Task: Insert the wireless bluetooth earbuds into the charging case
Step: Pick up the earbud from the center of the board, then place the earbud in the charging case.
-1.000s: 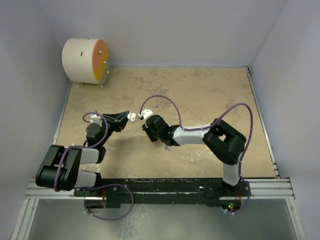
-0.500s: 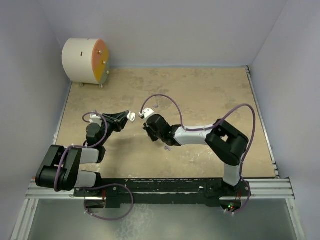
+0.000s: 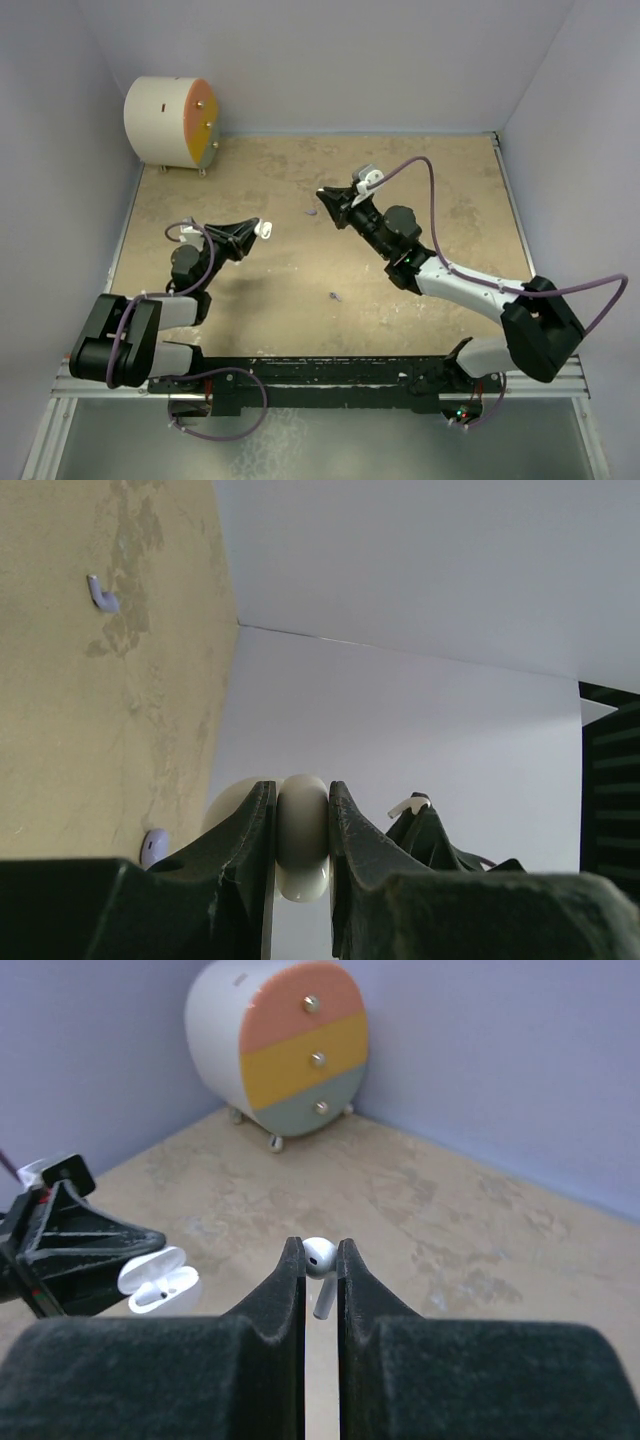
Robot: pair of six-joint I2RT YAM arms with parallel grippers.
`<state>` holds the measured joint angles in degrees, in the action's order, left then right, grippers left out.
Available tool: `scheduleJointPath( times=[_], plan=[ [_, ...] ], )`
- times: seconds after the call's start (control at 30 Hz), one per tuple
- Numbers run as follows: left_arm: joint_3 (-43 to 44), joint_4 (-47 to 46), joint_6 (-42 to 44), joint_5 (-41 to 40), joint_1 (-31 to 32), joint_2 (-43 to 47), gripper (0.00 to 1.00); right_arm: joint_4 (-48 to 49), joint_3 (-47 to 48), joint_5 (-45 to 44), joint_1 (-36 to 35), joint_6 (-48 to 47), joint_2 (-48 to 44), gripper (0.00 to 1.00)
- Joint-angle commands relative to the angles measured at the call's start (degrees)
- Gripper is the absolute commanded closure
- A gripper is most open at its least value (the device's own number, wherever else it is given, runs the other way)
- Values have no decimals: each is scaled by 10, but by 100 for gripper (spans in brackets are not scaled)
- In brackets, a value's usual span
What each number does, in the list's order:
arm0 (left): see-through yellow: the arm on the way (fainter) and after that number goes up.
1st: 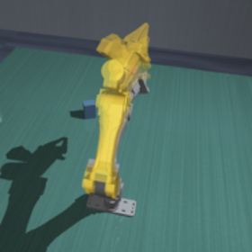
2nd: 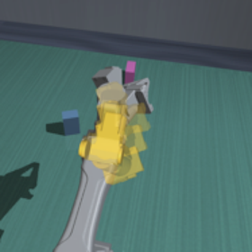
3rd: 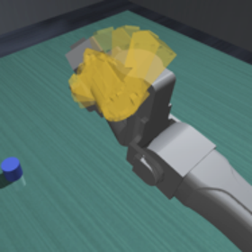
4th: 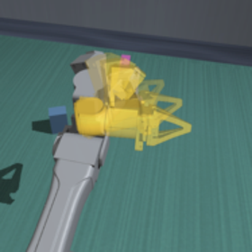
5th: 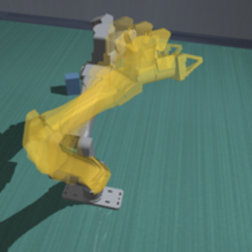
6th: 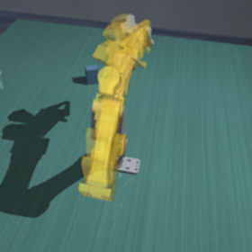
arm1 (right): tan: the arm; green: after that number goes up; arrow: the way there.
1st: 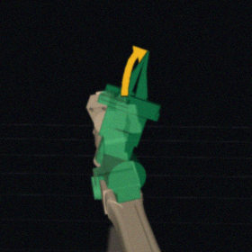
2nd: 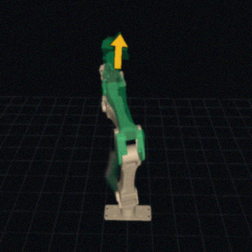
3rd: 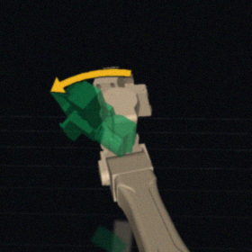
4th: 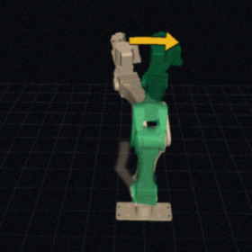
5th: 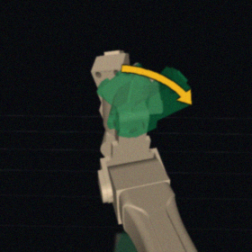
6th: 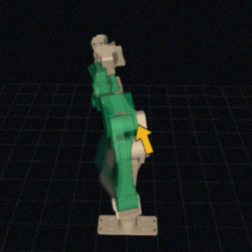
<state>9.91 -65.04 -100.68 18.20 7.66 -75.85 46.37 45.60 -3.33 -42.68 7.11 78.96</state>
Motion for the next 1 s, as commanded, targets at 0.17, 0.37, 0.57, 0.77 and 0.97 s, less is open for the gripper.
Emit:
scheduleJointPath(
  times=[0.17, 0.37, 0.57, 0.77, 0.97],
  plan=[
    [70, -72, -38, 0, 58, -41, 100, 277, -50, 111, 9, -38, 34, 100],
    [92, -161, -75, -9, 97, -115, 100, 443, -107, 161, 17, -48, 52, 100],
    [106, -173, -79, -19, 114, -139, 100, 463, -103, 204, 17, -61, 73, 100],
    [122, -150, -74, -20, 122, -131, 100, 491, -106, 225, 18, -66, 98, 100],
    [130, -124, -68, -19, 128, -118, 100, 491, -103, 226, 18, -67, 111, 100]
  ],
)
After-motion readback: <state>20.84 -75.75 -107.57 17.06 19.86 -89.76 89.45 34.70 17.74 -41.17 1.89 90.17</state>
